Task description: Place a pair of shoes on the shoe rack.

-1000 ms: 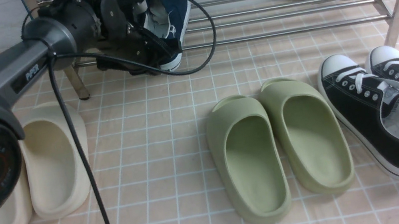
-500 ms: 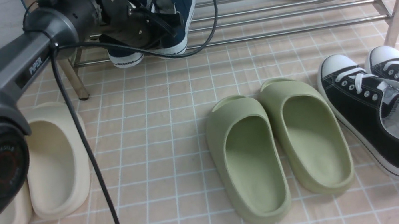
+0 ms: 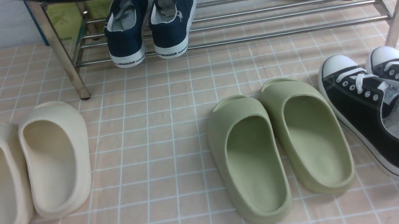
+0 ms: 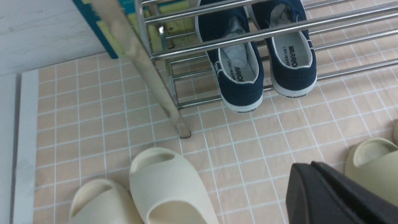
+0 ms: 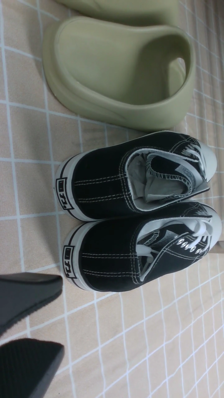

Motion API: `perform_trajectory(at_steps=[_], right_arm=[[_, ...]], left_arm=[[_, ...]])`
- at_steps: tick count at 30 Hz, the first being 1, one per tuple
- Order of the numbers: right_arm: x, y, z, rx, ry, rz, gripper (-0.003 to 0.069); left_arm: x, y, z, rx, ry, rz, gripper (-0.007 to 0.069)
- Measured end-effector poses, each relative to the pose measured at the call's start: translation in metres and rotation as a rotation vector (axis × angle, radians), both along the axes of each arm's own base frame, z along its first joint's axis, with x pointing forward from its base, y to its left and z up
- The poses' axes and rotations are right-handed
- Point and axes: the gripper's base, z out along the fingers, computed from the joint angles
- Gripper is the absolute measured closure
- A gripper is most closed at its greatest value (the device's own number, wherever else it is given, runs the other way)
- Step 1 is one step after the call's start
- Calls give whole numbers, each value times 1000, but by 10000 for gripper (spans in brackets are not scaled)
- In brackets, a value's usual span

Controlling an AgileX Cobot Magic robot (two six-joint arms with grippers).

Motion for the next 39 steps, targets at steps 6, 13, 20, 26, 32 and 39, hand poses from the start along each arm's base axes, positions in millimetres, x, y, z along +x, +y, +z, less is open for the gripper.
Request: perform_trajectory(at_steps=[6, 13, 20, 26, 32, 39], right_arm=[[0, 0, 0, 0, 0, 0, 420], [0, 0, 0, 0, 0, 0, 420], [0, 0, 0, 0, 0, 0, 420], [0, 0, 0, 0, 0, 0, 420], [0, 0, 0, 0, 0, 0, 420], [0, 0, 0, -1, 0, 0, 420]], left_arm=[[-79, 28, -21, -60, -7, 43, 604], [-164, 65, -86, -133, -16, 174, 604], [-223, 86, -131, -220, -72, 220, 603], [-240, 93, -150, -233, -98, 222, 601], [-241, 96, -158, -199, -79, 242, 602], [-240, 99, -159, -152, -100, 259, 602]])
